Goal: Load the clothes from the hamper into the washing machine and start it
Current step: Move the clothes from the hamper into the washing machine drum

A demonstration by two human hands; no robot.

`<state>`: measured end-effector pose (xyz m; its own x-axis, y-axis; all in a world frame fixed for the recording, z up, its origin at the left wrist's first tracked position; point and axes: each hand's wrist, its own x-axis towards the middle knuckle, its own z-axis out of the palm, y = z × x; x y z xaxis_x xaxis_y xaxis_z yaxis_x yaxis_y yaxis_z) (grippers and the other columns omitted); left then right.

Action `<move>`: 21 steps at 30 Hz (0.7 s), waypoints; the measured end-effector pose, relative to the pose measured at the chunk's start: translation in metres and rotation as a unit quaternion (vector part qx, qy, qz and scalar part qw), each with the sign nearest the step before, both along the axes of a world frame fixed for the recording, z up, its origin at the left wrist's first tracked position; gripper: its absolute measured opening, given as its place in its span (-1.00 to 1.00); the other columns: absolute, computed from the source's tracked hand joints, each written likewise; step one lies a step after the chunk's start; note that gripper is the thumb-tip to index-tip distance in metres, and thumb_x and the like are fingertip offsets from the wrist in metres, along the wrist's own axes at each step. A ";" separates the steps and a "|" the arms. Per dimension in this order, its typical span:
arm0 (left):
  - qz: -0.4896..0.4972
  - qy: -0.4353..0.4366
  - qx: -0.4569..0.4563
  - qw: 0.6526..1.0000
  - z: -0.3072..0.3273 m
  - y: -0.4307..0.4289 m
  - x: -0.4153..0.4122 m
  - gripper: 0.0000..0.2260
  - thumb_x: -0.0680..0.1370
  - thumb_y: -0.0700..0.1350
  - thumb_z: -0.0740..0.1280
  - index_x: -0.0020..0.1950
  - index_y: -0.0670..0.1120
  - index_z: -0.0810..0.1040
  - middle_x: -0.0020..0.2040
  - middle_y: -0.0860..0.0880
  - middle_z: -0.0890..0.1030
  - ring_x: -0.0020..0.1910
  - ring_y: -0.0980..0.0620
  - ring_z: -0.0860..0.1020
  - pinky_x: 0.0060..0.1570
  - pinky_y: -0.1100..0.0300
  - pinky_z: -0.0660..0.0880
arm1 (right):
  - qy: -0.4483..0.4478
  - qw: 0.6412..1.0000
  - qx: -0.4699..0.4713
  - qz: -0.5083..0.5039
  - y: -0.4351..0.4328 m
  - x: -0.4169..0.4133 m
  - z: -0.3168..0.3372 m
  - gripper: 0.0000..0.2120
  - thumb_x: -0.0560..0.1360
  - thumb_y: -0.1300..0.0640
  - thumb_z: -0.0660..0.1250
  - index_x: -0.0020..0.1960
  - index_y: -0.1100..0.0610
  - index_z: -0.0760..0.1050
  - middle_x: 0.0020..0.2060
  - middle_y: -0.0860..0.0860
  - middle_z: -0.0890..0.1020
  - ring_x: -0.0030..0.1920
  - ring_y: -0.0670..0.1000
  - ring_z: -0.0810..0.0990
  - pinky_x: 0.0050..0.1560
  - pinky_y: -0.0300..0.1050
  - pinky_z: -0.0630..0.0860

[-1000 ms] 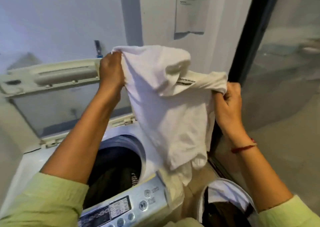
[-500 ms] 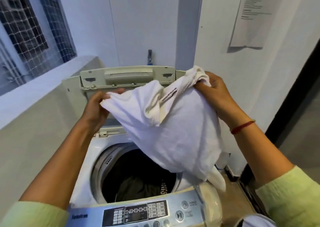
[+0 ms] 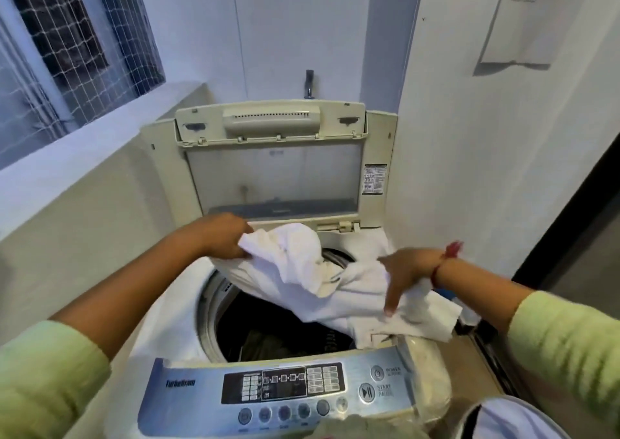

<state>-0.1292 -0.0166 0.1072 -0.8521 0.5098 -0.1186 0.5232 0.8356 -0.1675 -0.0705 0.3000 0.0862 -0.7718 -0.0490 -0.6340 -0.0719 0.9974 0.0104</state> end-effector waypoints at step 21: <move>0.095 -0.269 0.465 0.838 0.020 -0.080 0.003 -0.24 0.05 0.28 0.57 0.15 -0.04 0.57 0.13 -0.01 0.65 0.03 0.17 0.60 0.00 0.36 0.53 | 0.071 0.933 -0.349 -0.044 -0.021 -0.059 0.048 -0.82 0.37 0.03 0.48 -0.08 0.04 0.57 -0.11 -0.01 0.67 -0.04 0.05 0.63 -0.03 -0.17 0.57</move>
